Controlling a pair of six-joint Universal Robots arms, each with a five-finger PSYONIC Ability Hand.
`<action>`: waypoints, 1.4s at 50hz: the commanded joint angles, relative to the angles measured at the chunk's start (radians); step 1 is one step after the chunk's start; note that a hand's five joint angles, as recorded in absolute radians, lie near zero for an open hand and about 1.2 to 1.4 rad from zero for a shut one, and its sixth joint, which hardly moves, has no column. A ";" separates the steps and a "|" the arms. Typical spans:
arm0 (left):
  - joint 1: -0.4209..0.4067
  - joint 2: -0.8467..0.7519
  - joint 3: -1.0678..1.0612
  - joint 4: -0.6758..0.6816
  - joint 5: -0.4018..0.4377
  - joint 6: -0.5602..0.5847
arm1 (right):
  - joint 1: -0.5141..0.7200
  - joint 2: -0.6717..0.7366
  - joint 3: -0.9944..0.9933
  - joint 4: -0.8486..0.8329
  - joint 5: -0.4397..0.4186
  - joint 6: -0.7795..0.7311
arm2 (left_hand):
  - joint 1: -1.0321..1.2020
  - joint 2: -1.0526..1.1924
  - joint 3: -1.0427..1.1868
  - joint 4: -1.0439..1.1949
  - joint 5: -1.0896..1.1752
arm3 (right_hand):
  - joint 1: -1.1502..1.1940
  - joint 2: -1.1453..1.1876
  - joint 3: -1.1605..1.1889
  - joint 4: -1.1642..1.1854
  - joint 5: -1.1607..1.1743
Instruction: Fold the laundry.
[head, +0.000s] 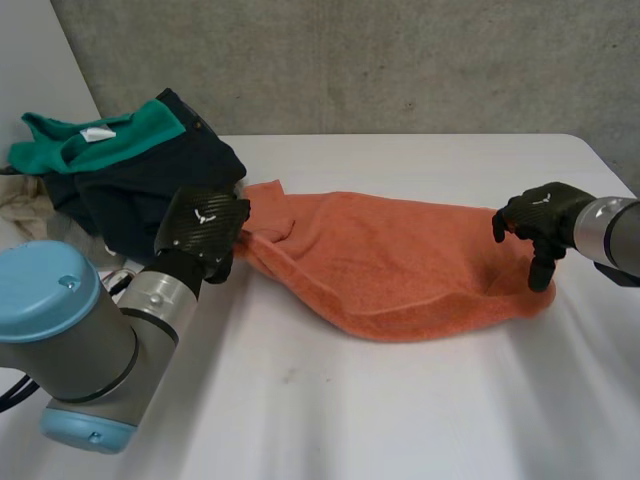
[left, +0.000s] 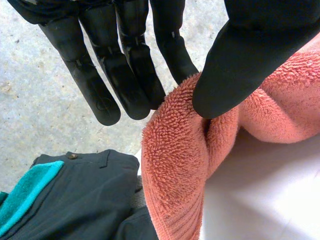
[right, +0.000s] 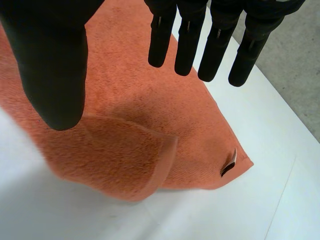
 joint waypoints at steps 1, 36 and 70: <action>0.005 -0.007 -0.001 0.001 0.001 -0.003 | -0.009 0.168 -0.132 -0.007 -0.009 -0.032 | 0.236 0.197 0.199 0.195 0.261 | 0.039 0.047 0.045 0.050 0.081; 0.132 -0.152 0.043 -0.019 0.014 0.000 | -0.135 -0.011 0.252 -0.372 0.067 0.057 | 0.126 0.086 0.089 0.084 0.150 | 0.892 0.901 0.898 0.904 0.934; 0.160 -0.177 0.059 -0.266 0.111 -0.026 | -0.170 -0.028 0.358 -0.444 -0.034 0.235 | -0.482 -0.522 -0.519 -0.524 -0.458 | 0.892 0.901 0.898 0.904 0.934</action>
